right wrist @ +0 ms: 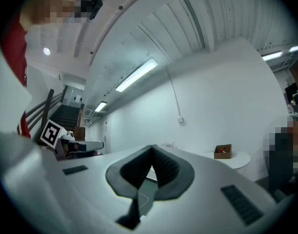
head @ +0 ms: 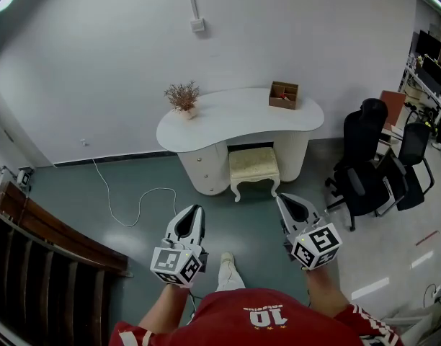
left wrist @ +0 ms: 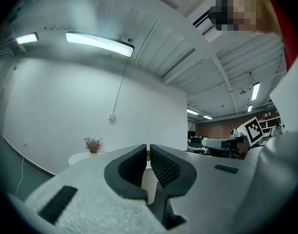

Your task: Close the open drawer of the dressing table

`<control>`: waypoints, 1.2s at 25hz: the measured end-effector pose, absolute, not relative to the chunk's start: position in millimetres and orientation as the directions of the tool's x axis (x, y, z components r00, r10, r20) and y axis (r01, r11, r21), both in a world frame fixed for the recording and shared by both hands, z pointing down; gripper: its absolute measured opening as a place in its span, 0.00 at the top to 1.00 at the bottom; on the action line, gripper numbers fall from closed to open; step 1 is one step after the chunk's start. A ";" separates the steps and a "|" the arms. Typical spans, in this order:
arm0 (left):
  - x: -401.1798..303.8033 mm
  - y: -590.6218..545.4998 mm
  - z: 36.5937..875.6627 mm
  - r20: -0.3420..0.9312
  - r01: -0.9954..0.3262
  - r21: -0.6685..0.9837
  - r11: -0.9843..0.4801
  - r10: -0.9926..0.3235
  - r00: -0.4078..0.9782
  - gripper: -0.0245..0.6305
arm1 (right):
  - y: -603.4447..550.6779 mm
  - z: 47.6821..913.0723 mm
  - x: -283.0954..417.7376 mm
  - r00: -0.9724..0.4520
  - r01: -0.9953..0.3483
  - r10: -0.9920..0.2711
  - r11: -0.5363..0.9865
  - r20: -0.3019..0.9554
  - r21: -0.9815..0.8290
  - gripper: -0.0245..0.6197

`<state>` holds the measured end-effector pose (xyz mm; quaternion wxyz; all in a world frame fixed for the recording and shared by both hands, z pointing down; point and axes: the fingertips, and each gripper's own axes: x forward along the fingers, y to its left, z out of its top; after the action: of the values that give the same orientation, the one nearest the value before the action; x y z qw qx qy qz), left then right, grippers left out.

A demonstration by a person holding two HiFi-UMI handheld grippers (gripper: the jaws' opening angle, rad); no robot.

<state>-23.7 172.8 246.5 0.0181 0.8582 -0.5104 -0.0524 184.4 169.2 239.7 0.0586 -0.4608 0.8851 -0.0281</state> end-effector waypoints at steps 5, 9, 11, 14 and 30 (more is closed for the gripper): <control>-16.7 186.3 244.5 -0.075 -0.867 0.074 -0.493 -0.870 0.488 0.98 | 185.1 236.3 183.9 -0.546 -0.828 -0.832 0.553 -0.095 -0.088 0.96; -6.9 189.2 242.5 -0.082 -0.861 0.075 -0.503 -0.864 0.497 0.98 | 192.6 238.7 183.1 -0.546 -0.832 -0.834 0.551 -0.082 -0.059 0.97; -2.8 190.3 244.2 -0.083 -0.862 0.077 -0.501 -0.865 0.496 0.98 | 196.3 240.4 182.8 -0.554 -0.827 -0.829 0.558 -0.079 -0.063 0.96; -1.2 191.4 246.3 -0.078 -0.865 0.080 -0.495 -0.868 0.490 0.98 | 198.8 237.0 183.5 -0.553 -0.826 -0.828 0.559 -0.091 -0.067 0.96; -0.5 195.6 248.6 -0.075 -0.868 0.045 -0.495 -0.868 0.491 0.98 | 203.8 234.5 179.6 -0.558 -0.825 -0.823 0.564 -0.105 -0.033 0.97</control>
<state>-0.5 195.6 248.6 0.0006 0.8635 -0.5024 -0.0437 179.6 203.8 234.5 0.0542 -0.4670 0.8825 0.0099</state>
